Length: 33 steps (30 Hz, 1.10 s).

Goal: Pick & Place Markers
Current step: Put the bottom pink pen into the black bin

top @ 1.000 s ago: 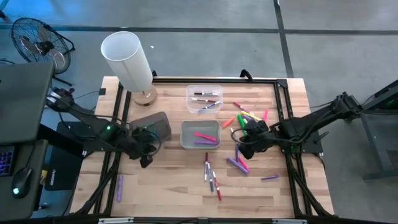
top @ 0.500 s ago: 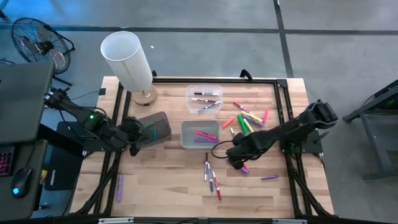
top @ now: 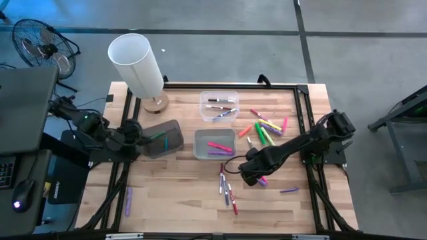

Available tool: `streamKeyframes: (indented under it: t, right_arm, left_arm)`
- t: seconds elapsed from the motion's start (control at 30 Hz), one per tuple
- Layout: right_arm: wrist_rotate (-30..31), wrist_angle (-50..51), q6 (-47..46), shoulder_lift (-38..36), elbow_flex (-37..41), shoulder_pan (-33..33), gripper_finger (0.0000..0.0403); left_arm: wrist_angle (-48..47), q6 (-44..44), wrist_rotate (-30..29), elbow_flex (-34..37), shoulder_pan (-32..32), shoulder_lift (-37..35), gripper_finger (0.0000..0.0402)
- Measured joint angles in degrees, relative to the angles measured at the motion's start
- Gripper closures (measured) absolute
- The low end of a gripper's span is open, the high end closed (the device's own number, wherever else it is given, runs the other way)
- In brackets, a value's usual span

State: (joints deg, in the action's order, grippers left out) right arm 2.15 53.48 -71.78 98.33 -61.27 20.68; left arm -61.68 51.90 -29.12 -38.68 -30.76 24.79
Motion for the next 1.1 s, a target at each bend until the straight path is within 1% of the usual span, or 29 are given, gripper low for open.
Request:
streamKeyframes:
  t: [0.07, 0.23, 0.43, 0.53, 0.67, 0.77, 0.87, 0.93, 1.03, 1.1]
  right_arm:
    - [-1.7, -2.2, -0.5, 0.0, 1.9, 0.0, 0.0299]
    - [-3.5, -6.1, -2.9, 0.0, 5.9, 0.0, 0.0299]
    - [-4.6, -7.6, -2.8, -0.3, 9.6, 0.0, 0.0304]
    - [-4.7, -7.8, -2.7, -0.3, 10.7, -0.1, 0.0324]
    - [-4.7, -7.7, -2.2, -0.3, 11.0, -0.1, 0.0369]
    - [-5.7, -6.5, -2.2, -1.0, 11.3, -0.1, 0.037]
    - [-6.8, -3.5, -3.2, -3.4, 11.7, 0.0, 0.037]
    - [-7.1, 0.5, -4.5, -6.4, 12.1, 0.1, 0.037]
    - [-5.3, 4.3, -7.9, -13.1, 11.7, 0.1, 0.037]
    - [-1.7, 6.9, -9.7, -18.0, 11.7, 0.1, 0.037]
  left_arm:
    - [-0.4, 0.0, 0.1, 0.0, 0.0, -0.3, 0.0401]
    - [-0.4, -1.1, 1.1, 0.0, 0.0, -0.4, 0.0401]
    - [-0.4, -1.3, 1.7, 0.0, 0.0, -0.4, 0.0401]
    - [-0.4, -1.3, 1.7, 0.0, 0.0, -0.4, 0.0401]
    - [-0.5, -1.3, 2.6, 0.0, 0.0, -0.3, 0.0401]
    - [-0.5, -1.3, 2.8, 0.0, 0.0, -0.3, 0.0401]
    - [-0.5, -1.3, 3.0, 0.0, 0.0, -0.3, 0.0401]
    - [-0.5, -1.3, 3.0, 0.0, 0.0, -0.3, 0.0401]
    - [-0.5, -1.3, 3.0, 0.0, 0.0, -0.3, 0.0401]
    - [-0.5, -1.3, 3.0, 0.0, 0.0, -0.3, 0.0401]
